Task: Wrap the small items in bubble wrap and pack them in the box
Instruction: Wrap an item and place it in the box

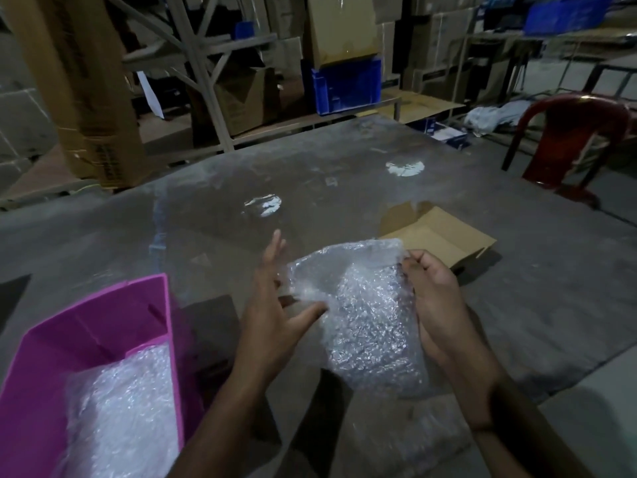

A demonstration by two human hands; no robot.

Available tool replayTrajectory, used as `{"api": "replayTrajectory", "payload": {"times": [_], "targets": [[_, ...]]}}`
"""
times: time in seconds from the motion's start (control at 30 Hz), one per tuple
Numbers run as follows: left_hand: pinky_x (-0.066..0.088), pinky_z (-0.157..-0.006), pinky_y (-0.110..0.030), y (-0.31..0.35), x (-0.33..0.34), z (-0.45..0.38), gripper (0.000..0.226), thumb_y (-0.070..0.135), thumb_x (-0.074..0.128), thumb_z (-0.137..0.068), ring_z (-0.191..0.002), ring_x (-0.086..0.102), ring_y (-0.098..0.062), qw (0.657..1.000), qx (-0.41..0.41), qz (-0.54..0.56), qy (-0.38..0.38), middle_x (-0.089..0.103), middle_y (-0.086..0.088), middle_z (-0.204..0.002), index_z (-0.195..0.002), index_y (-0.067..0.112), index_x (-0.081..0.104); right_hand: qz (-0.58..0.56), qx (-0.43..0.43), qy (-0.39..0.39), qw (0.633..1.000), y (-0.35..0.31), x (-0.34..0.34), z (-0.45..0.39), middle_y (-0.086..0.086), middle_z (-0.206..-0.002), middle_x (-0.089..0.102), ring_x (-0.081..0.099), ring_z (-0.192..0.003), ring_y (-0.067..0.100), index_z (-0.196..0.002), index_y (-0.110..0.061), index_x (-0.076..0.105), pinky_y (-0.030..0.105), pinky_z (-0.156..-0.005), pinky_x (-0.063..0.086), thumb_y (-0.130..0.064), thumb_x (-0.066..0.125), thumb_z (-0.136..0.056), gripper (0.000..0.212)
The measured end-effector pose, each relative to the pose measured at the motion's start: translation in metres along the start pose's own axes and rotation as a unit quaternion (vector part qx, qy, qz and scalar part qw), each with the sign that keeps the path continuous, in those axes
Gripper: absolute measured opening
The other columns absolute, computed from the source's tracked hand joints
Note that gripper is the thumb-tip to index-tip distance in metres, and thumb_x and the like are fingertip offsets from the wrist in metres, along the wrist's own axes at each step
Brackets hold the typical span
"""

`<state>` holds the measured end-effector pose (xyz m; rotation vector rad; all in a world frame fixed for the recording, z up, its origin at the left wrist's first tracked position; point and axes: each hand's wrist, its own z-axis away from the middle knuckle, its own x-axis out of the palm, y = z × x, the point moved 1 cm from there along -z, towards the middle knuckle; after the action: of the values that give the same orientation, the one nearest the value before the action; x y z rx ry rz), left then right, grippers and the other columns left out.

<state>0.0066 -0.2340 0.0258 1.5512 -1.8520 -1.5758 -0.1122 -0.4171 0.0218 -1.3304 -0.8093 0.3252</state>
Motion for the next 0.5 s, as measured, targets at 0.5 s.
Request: {"api": "replayTrajectory", "payload": {"times": [0.5], "targets": [[0.043, -0.113, -0.049, 0.03, 0.069, -0.018, 0.055, 0.049, 0.081, -0.075, -0.138, 0.048, -0.004, 0.97, -0.102, 0.219, 0.024, 0.054, 0.015, -0.147, -0.124, 0.03, 0.068, 0.019, 0.003, -0.02, 1.0, -0.024, -0.05, -0.05, 0.003, -0.1, 0.074, 0.067, -0.091, 0.023, -0.104, -0.02, 0.066, 0.04, -0.084, 0.054, -0.034, 0.053, -0.103, 0.019]]}}
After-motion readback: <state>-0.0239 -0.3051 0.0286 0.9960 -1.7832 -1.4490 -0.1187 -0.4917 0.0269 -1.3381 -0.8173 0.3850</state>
